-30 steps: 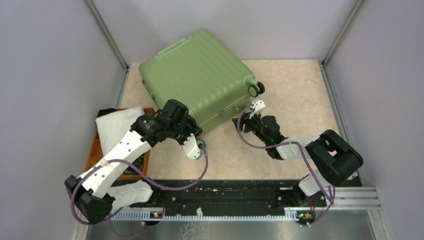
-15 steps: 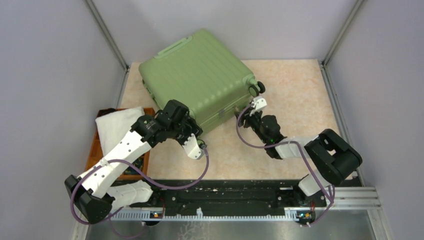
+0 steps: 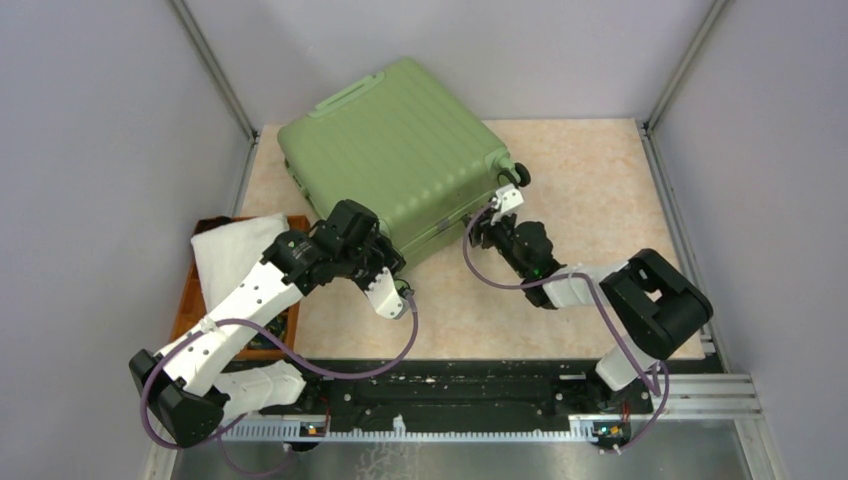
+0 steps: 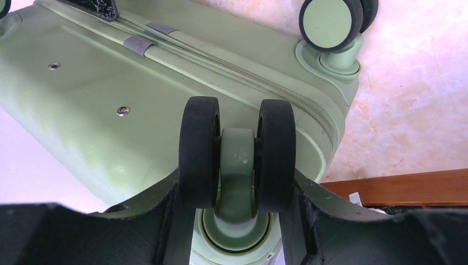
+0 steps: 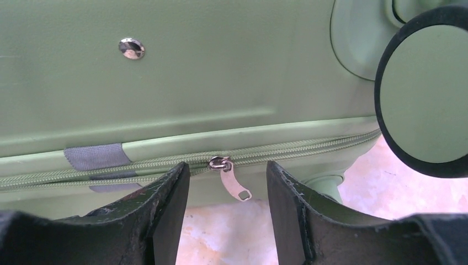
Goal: Pack the luggage
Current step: Zip the luggage at the center of the board.
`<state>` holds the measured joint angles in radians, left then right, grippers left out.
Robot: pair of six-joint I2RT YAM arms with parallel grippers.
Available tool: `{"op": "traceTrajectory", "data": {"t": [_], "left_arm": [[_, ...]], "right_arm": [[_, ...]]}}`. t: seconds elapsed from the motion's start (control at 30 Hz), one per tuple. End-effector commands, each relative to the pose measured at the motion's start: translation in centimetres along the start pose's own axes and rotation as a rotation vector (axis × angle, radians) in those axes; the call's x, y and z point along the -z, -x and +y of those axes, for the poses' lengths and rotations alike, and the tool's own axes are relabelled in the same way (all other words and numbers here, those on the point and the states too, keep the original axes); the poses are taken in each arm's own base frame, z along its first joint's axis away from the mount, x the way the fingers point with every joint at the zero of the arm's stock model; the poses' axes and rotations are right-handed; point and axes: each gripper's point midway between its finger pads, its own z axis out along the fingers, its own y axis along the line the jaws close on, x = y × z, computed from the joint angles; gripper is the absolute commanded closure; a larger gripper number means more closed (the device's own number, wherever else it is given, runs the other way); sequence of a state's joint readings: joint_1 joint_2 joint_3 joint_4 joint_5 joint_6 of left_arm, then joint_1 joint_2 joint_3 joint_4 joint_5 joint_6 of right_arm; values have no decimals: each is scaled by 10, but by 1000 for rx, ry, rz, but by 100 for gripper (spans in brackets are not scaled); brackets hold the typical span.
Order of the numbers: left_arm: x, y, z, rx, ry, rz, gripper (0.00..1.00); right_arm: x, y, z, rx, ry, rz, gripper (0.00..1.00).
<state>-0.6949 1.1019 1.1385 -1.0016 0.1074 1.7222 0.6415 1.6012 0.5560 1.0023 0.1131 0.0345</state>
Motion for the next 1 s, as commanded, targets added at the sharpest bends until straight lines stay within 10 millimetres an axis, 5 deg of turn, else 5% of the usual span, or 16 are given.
{"op": "traceTrajectory", "data": {"t": [0.0, 0.23, 0.97], "left_arm": [[15, 16, 29, -39, 125, -62, 60], [14, 17, 26, -32, 121, -58, 61], [17, 19, 31, -44, 139, -61, 62]], "right_arm": [[10, 7, 10, 27, 54, -9, 45], [23, 12, 13, 30, 88, -6, 42], [-18, 3, 5, 140, 70, 54, 52]]}}
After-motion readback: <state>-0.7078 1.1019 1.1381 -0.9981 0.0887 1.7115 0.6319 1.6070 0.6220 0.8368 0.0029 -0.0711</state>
